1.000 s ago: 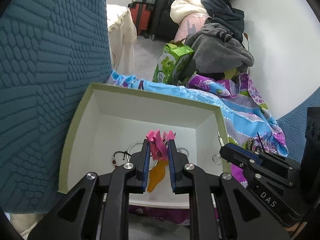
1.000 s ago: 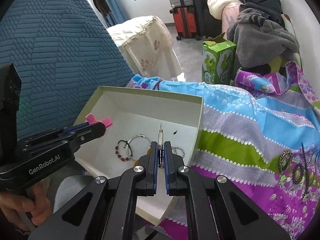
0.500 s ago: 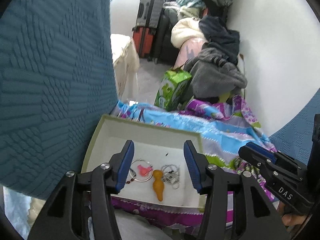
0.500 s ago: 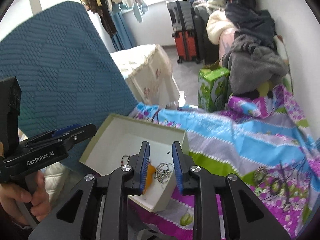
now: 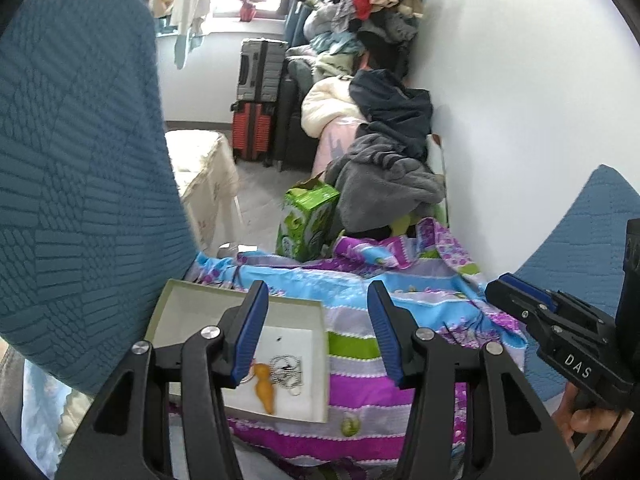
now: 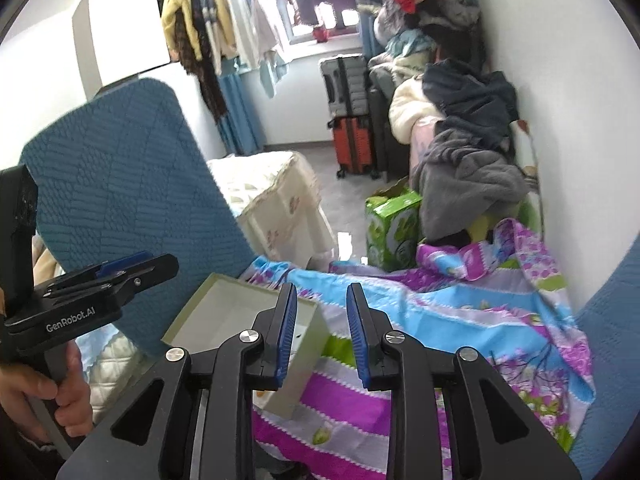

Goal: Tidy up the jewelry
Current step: 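Move both open tools back to the jewelry on the cloth, then grasp the green pendant with the left tool while the right tool grasps the flower pendant, then carry the held pendants over the box with both tools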

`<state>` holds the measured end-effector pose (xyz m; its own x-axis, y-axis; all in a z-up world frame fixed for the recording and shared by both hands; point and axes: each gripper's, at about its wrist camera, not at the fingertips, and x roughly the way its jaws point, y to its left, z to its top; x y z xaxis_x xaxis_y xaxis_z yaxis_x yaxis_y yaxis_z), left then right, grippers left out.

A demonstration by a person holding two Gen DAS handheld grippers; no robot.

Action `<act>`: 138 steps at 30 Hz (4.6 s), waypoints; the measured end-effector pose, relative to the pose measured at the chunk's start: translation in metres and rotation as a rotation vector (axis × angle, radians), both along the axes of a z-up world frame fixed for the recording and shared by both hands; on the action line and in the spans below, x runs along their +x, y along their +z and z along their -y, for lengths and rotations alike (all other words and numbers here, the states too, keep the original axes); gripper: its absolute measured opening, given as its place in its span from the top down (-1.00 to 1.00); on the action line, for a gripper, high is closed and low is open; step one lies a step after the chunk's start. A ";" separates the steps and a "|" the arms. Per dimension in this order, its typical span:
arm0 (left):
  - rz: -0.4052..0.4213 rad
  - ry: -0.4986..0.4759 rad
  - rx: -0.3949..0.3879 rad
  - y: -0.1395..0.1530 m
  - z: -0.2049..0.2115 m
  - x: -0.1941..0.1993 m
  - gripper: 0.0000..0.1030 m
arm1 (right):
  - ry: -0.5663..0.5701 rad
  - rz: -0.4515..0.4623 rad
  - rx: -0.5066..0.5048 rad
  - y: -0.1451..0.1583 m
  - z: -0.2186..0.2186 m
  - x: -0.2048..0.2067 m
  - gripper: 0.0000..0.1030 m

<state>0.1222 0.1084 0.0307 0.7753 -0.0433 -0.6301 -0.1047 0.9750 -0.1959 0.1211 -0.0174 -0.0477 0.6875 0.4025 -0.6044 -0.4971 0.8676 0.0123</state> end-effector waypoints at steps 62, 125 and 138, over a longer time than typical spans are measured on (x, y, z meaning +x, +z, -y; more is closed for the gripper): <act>-0.329 -0.419 -0.041 -0.267 0.224 0.117 0.26 | -0.376 -0.268 -0.055 -0.223 0.259 0.109 0.61; -0.047 -0.265 -0.018 -0.059 0.119 0.045 0.54 | -0.372 -0.030 -0.006 -0.048 0.156 0.018 0.87; 0.054 -0.153 0.010 0.005 0.046 0.033 0.54 | -0.253 0.050 0.022 0.015 0.070 0.018 0.87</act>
